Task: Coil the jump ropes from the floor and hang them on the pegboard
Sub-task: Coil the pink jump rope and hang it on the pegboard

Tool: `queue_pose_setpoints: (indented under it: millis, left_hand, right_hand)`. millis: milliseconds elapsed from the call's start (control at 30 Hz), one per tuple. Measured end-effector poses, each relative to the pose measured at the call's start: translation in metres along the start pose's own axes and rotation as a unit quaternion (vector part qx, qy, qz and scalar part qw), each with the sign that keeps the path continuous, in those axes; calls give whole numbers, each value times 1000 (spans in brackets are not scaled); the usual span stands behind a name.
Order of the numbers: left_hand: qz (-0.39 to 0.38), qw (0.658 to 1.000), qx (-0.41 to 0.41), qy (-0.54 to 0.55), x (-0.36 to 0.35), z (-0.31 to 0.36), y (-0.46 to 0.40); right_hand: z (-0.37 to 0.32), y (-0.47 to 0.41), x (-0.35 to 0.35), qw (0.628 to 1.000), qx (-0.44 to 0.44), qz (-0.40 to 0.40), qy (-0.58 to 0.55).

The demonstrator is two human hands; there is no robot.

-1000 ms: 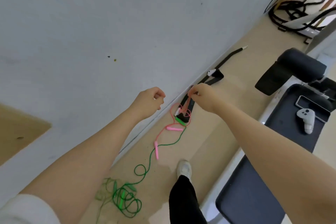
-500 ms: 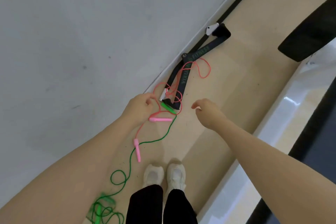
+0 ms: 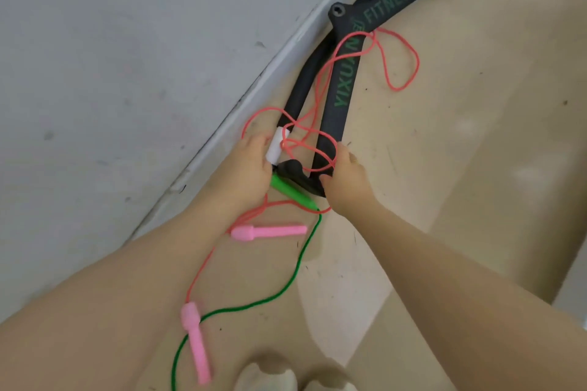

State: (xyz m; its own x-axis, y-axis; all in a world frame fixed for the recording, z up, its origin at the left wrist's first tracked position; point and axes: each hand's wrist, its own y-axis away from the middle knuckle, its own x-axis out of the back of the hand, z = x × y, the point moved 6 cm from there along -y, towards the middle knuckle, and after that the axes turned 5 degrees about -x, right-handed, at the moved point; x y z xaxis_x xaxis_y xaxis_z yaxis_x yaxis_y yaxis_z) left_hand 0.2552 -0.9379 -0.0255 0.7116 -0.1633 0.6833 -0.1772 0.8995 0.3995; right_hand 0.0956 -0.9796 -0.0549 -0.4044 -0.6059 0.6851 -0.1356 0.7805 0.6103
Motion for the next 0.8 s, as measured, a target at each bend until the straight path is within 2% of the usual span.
queue_pose_setpoints:
  millis: [100,200,300,400,533,600,633,733,800]
  left_hand:
    - [-10,998,-65,25,-10,15,-16]
    - [-59,994,-65,65,-5,42,-6]
    - [-110,988,-72,78,14,70,15]
    - [-166,971,-80,154,49,110,50]
    - [-76,946,-71,307,142,195,121]
    - [-70,928,-59,361,185,239,166]
    - [-70,928,-63,360,206,259,191]
    - [-50,927,-102,358,280,321,266]
    - [-27,926,-99,363,328,350,310]
  right_hand:
    - [8,-15,-4,996,-49,6,-74]
    - [4,5,17,961,-115,-48,-246]
    - [-27,51,63,931,-71,-104,-344]
    - [-68,107,117,856,-44,-191,-479]
    - [-131,194,203,747,-49,-261,-610]
    - [-166,243,247,692,-54,-284,-662]
    - [-182,270,268,684,-47,-300,-663]
    - [-232,353,326,724,14,-352,-593]
    - [-263,404,364,745,63,-366,-554]
